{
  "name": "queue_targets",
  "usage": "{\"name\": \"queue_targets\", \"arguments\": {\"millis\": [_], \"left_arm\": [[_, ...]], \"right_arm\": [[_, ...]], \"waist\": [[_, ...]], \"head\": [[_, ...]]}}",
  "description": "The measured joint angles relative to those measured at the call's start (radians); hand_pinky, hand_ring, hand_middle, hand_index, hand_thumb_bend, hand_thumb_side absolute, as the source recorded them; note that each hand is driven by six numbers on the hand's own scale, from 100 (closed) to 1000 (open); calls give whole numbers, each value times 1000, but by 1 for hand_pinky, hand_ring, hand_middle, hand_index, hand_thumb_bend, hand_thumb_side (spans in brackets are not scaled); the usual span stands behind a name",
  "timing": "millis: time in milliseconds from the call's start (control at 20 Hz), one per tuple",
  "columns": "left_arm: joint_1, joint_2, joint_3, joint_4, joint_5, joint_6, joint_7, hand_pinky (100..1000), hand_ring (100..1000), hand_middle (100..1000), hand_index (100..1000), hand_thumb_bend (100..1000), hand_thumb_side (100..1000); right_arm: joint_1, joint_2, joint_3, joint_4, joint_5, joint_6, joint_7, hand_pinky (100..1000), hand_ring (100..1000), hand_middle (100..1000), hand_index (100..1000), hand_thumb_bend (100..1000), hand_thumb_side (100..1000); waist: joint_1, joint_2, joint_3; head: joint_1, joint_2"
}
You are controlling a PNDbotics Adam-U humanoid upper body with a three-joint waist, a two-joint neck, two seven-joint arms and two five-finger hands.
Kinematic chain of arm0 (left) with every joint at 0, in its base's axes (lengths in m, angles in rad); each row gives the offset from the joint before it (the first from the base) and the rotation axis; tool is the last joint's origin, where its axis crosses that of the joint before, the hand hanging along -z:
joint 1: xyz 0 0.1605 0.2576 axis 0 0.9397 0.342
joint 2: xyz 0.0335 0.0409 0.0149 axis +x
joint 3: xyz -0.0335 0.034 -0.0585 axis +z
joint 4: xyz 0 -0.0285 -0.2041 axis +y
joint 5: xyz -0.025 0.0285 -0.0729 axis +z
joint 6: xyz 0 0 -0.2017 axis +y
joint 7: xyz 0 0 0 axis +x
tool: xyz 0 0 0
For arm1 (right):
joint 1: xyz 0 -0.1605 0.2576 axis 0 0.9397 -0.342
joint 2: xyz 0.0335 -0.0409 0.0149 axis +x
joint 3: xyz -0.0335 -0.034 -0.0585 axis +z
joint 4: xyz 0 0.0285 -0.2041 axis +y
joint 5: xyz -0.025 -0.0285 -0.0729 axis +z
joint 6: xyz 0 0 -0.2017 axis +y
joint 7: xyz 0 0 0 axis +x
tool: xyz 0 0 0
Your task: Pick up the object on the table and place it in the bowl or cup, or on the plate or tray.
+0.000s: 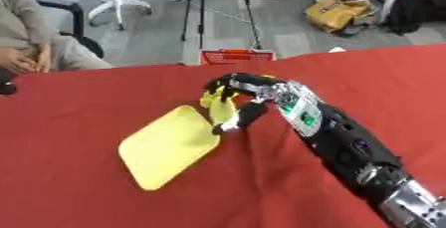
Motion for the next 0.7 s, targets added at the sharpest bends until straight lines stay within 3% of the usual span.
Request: {"name": "queue_targets", "arguments": {"millis": [300,500,700], "left_arm": [[0,0,0,0,-1,1,-1,614,627,728,808,769,823],[0,0,0,0,-1,2,-2,614,627,728,808,771,824],[0,0,0,0,-4,3,-3,614,627,727,808,772,825]], "right_arm": [[0,-6,6,-59,142,22,-92,826,780,830,947,684,438],[-1,-13,5,-89,151,32,-111,824,767,826,946,682,453],[-4,-29,6,-130,174,50,-125,854,821,851,958,658,472]], "waist": [[0,0,-1],[0,0,-4],[0,0,-5]], "head": [[0,0],[0,0],[0,0]]}}
